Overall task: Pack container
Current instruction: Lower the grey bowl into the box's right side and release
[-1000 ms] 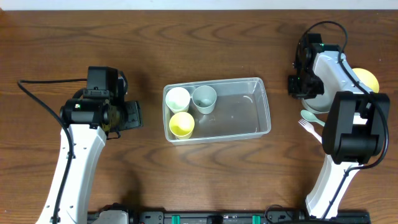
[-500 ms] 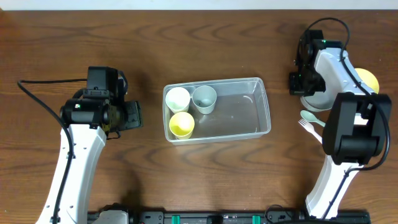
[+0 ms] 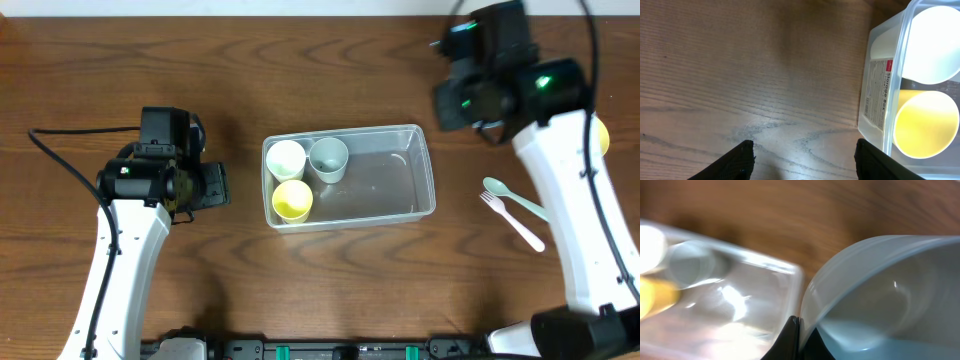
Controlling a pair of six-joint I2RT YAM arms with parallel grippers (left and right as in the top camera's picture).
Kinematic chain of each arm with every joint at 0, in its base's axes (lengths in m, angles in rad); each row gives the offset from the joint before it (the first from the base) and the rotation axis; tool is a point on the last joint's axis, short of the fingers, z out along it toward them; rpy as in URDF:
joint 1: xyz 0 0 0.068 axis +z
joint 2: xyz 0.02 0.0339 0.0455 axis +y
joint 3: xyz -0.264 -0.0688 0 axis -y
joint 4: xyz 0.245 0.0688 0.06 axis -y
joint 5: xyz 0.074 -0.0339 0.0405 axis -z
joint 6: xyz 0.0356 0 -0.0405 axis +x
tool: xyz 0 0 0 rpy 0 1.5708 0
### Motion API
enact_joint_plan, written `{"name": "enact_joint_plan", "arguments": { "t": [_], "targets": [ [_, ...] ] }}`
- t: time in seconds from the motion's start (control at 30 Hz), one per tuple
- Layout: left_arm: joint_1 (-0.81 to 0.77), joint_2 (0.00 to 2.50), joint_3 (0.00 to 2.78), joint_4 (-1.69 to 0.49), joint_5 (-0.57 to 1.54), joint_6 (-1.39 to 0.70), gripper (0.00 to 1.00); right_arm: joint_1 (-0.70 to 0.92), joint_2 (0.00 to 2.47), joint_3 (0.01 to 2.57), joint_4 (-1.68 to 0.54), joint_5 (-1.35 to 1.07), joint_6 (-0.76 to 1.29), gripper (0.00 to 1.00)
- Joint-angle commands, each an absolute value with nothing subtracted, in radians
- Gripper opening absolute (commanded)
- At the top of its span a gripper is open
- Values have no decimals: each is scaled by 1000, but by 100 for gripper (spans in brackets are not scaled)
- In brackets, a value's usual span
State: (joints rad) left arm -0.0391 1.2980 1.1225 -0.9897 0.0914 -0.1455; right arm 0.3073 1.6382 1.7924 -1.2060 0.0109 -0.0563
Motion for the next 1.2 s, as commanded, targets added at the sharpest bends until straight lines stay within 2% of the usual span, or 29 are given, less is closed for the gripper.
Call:
{"name": "enact_joint_plan", "arguments": {
  "t": [0.0,0.27,0.7,0.77,0.83,0.97,1.17],
  "targets": [
    [-34,1293,1118,-993,94,-143,65,411,1679,1779,-1221,-7,-84,1],
    [-34,1293,1118,-993,94,-143,65,540,1794,1693,-1185,-9,-57,1],
    [-34,1293,1118,-993,94,-143,65,543,2004,1634,-1132,-4,-58,1],
    [-34,1293,1118,-993,94,-143,65,534,2015,1634,-1117,1,-58,9],
    [-34,1293,1118,-994,94,-143,65,522,2015,1634,-1107,3,-58,29],
    [-34,1293,1118,-997,94,-143,65,495,2006,1636,-1102,4,-58,47],
    [-34,1293,1118,-1007,94,-143,65,423,1932,1656,-1142,47,-22,48]
  ]
}}
